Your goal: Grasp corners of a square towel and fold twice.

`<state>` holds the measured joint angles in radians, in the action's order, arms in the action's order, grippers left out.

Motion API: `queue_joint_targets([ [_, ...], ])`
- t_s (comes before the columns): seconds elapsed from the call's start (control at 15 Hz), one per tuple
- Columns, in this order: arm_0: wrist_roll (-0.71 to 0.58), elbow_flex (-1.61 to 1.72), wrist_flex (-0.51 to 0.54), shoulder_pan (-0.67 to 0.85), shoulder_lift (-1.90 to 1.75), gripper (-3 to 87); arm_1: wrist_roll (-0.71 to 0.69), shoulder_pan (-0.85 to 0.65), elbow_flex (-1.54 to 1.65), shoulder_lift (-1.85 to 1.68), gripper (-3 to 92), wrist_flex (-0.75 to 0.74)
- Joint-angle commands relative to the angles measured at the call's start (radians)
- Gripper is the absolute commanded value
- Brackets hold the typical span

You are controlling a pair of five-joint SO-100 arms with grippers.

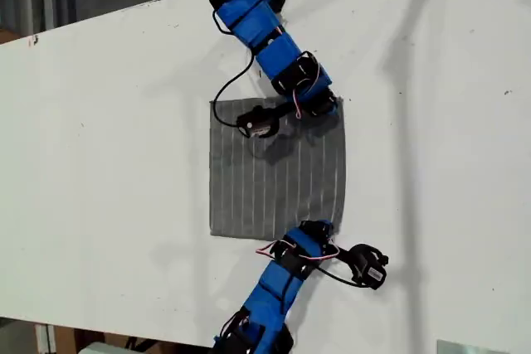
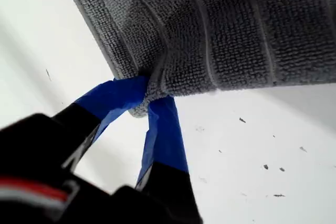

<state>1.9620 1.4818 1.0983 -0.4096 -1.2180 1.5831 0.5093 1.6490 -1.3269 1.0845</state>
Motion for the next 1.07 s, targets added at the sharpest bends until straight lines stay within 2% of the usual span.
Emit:
queue_joint_targets([
  [0.0, -0.038, -0.227, 0.160, 0.028, 0.021, -0.3, 0.000, 0.006, -0.112, -0.048, -0.1, 0.094],
  [0.27, -0.094, -0.482, 0.408, 0.054, 0.069, -0.4, -0.028, -0.044, -0.149, -0.170, -0.1, 0.238],
  [0.53, -0.215, -0.476, 0.535, 0.175, -0.044, -0.4, -0.160, -0.215, -0.130, -0.325, -0.1, 0.336],
  [0.8, -0.416, -0.357, 0.548, 0.357, -0.225, -0.4, -0.245, -0.390, -0.072, -0.476, -0.1, 0.419],
  [1.0, -0.525, -0.201, 0.525, 0.506, -0.359, -0.4, -0.293, -0.514, 0.052, -0.578, -0.1, 0.394],
])
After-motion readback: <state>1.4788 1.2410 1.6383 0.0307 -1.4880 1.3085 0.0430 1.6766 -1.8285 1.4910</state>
